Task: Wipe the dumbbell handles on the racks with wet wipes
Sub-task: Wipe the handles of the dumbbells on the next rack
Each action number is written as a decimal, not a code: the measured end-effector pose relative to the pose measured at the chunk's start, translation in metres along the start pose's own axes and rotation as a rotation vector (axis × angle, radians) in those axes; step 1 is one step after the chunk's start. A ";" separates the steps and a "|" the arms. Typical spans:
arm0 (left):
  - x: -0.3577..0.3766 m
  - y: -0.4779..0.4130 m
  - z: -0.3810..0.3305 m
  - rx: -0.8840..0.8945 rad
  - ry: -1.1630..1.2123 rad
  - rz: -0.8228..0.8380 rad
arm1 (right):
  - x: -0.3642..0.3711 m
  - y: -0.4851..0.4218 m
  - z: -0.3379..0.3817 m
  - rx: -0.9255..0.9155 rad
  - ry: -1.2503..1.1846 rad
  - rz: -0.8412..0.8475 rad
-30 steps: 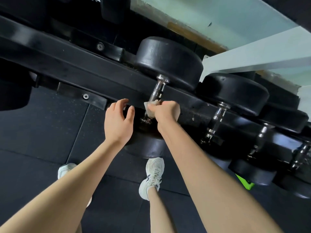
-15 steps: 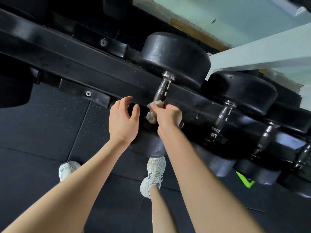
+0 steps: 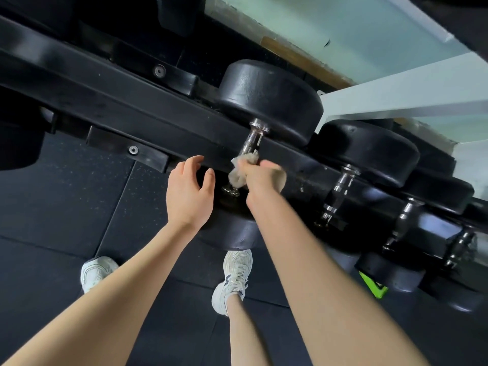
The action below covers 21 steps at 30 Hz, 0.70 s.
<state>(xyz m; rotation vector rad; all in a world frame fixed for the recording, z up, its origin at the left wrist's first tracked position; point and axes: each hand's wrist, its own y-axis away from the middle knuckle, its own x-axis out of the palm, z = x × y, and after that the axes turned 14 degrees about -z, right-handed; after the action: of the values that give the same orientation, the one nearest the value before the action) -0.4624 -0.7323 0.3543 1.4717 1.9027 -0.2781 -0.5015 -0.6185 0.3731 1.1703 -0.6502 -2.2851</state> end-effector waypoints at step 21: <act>0.000 0.000 0.000 0.002 -0.015 -0.019 | -0.029 -0.052 0.008 -2.116 0.997 0.130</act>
<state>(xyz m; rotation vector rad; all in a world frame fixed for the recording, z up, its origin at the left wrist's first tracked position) -0.4624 -0.7323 0.3546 1.4501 1.9054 -0.2997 -0.5045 -0.5595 0.3630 0.6513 1.5785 -0.7995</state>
